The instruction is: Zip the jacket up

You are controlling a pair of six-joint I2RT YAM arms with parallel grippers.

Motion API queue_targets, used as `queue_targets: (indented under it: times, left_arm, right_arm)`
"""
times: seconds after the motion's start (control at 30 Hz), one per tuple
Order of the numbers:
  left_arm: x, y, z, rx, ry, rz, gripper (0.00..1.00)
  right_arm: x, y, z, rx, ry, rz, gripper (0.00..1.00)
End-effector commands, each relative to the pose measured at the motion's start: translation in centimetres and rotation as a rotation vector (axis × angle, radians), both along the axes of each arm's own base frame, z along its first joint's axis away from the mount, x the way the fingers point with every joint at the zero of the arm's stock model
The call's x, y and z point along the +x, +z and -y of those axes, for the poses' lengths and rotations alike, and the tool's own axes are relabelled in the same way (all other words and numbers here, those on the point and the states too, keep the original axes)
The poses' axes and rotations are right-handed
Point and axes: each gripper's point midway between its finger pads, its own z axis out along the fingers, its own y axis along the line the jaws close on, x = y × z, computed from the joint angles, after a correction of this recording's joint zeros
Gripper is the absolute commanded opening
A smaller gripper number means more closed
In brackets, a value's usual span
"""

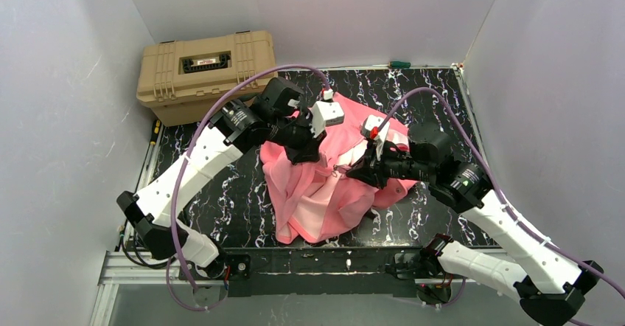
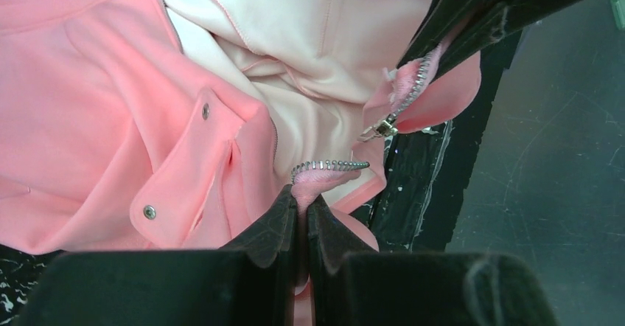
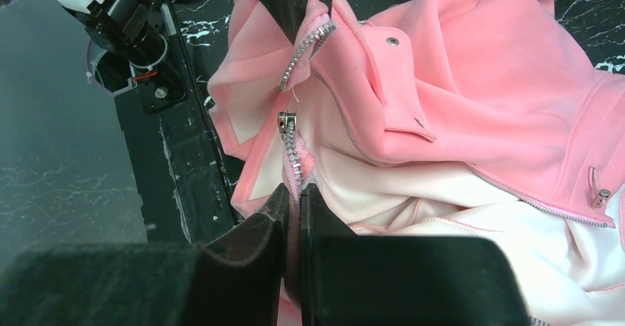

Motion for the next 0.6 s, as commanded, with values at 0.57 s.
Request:
queue_targets:
  times: [0.57]
  left_arm:
    - [-0.1, 2.1, -1.3, 0.091, 0.12, 0.041, 0.0]
  right_arm:
    - [-1.3, 1.7, -1.6, 0.121, 0.08, -0.037, 0.01]
